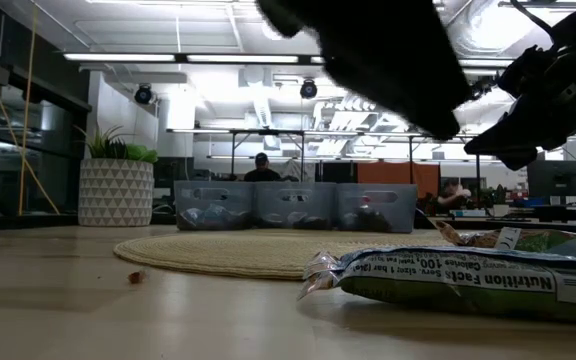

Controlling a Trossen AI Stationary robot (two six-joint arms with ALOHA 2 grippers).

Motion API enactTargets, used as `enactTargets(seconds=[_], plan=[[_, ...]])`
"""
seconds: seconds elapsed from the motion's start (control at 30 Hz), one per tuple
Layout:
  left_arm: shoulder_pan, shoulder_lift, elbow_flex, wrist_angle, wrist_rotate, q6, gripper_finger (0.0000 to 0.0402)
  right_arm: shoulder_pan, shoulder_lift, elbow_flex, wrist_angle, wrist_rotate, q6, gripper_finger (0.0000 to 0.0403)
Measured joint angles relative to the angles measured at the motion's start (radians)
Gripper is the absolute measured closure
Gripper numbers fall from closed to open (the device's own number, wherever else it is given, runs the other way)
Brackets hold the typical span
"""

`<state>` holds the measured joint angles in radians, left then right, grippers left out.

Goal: Pick and place Granola Bars by type
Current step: Put the orange granola bar into the center black bin

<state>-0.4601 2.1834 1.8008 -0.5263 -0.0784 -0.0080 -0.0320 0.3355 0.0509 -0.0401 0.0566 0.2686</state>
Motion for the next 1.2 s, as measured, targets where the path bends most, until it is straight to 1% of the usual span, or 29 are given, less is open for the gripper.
enactTargets(seconds=[0.03,0.1,0.17,0.23,0.3,0.37,0.47,0.53,0.7,0.9,1.03,1.2], plan=[[-0.002,0.005,0.001,-0.011,-0.006,0.001,0.0147,0.000,-0.001,0.000,-0.001,0.000,0.000,0.0402],[-0.003,0.032,0.011,0.040,-0.017,0.002,0.0147,0.000,-0.002,0.000,0.001,0.000,0.000,0.0402],[-0.005,0.039,0.004,-0.014,-0.050,0.003,0.0147,0.000,-0.002,0.000,0.000,0.000,0.000,0.0402],[-0.005,0.070,0.009,0.033,-0.055,0.002,0.0147,0.000,-0.003,0.000,-0.004,0.000,0.000,0.0402],[-0.005,0.075,0.003,-0.012,-0.060,0.002,0.0147,0.000,0.001,0.000,0.004,0.000,0.000,0.0402],[-0.005,0.093,0.010,0.025,-0.039,0.003,0.0147,0.000,0.001,0.000,0.000,0.000,0.000,0.0402],[-0.005,0.105,0.004,-0.014,-0.042,0.003,0.0147,0.000,0.004,0.000,0.001,0.000,0.000,0.0402],[-0.005,0.125,0.008,0.021,-0.040,0.000,0.0147,0.000,0.005,0.000,0.001,0.000,0.000,0.0402],[-0.005,0.138,0.008,0.014,-0.003,-0.005,0.0148,0.000,0.005,0.000,0.000,0.000,0.000,0.0402],[-0.004,0.138,0.008,0.010,0.004,-0.034,0.0149,0.000,0.005,0.000,0.000,0.000,0.000,0.0402],[-0.004,0.139,0.008,0.010,-0.004,-0.042,0.0168,0.000,0.005,0.000,0.000,0.000,0.000,0.0402],[-0.004,0.140,0.008,0.010,0.022,-0.052,0.0211,0.000,0.005,0.000,0.000,0.000,0.000,0.0402]])
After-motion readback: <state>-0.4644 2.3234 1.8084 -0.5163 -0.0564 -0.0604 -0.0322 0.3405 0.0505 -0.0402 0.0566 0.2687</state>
